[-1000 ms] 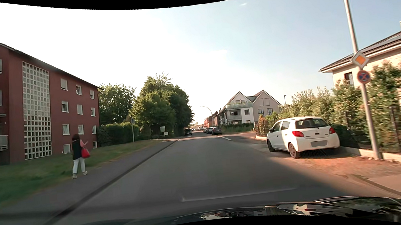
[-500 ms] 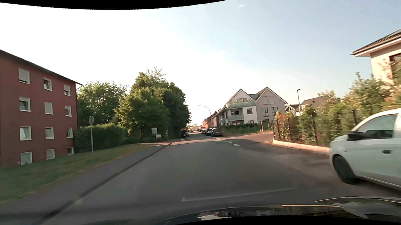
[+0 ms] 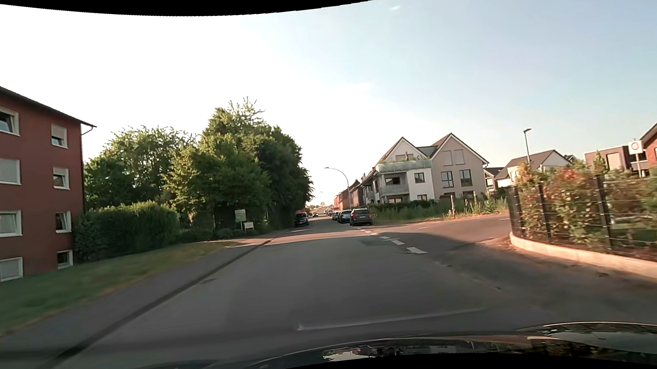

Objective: Follow the waypoints while adhering to traffic rules and regulations

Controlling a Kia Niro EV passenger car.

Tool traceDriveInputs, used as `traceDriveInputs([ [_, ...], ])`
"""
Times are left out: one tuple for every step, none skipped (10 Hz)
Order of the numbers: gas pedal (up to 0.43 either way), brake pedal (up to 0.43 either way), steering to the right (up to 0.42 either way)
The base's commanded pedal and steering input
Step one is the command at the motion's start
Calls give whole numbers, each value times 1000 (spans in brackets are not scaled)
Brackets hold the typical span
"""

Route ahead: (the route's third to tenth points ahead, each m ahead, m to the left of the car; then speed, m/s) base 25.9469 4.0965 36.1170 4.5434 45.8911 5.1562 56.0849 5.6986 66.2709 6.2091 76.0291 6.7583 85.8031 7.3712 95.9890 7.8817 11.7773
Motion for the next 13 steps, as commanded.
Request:
traceDriveInputs([
  [150, 0, -15],
  [150, 0, -22],
  [150, 0, -26],
  [150, 0, -25],
  [150, 0, -17],
  [157, 0, -11],
  [157, 0, -11],
  [157, 0, -12],
  [157, 0, -12],
  [157, 0, -10],
  [157, 0, -9],
  [157, 0, -9],
  [157, 0, -5],
])
